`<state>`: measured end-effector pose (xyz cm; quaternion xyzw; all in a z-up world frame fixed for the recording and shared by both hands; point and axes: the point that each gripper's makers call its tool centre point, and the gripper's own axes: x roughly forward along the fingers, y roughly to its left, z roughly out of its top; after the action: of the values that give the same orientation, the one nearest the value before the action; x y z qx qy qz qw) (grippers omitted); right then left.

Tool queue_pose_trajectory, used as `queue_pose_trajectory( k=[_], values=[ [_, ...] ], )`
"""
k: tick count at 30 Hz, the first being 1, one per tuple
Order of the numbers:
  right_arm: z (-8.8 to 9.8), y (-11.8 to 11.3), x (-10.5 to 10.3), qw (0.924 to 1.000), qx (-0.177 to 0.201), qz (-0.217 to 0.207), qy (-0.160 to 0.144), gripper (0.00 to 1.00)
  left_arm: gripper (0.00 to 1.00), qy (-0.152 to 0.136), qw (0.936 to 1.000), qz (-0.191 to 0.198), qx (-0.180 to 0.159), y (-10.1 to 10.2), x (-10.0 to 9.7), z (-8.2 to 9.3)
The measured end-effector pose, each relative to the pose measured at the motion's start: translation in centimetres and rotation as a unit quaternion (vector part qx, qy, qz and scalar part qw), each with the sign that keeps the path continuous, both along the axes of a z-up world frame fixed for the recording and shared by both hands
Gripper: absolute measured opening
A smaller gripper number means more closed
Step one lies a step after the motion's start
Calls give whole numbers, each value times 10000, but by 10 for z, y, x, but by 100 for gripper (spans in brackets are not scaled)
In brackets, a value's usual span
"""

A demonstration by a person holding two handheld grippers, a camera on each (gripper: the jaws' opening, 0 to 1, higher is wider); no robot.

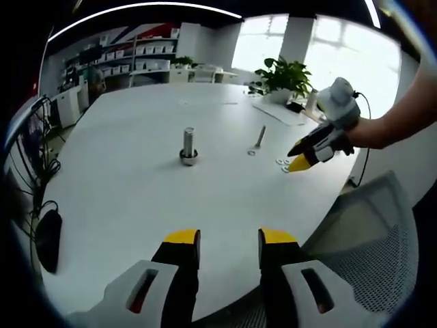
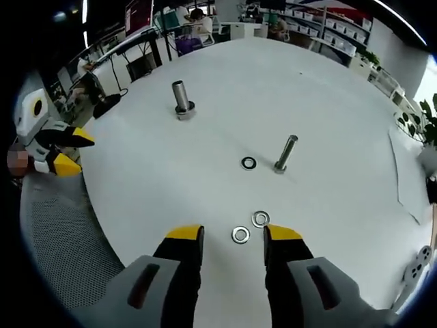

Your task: Place the washer onto the threaded stud by aligning its center hole with the stud, sliding it down to the base, and recovering from edge contact or off-axis alignment until the washer reaches the visible bottom stop.

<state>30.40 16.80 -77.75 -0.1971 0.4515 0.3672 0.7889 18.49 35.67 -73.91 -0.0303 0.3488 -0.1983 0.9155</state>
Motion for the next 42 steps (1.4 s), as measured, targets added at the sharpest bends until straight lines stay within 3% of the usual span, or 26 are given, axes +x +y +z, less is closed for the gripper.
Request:
queue_pose_trajectory(
  k=[13, 21, 24, 31, 35, 42],
  values=[
    [-21, -7, -2, 9980, -444, 127, 424, 30, 32, 22, 10000, -1, -15, 0, 0, 0],
    [-21, -7, 6, 9958, -719, 244, 502, 22, 32, 39, 10000, -1, -12, 0, -1, -1],
    [-22, -7, 0, 9916, -960, 723, 481, 21, 32, 49, 10000, -10, -20, 0, -1, -2],
    [-22, -6, -2, 9885, -1013, 984, 549, 19, 32, 70, 10000, -22, -14, 0, -1, -2],
    [-23, -8, -2, 9763, -1405, 1488, 698, 19, 32, 70, 10000, -21, -22, 0, -1, -2],
    [-23, -6, -1, 9699, -1658, 1600, 789, 17, 31, 100, 9999, -19, 9, 0, -1, -4]
  ],
)
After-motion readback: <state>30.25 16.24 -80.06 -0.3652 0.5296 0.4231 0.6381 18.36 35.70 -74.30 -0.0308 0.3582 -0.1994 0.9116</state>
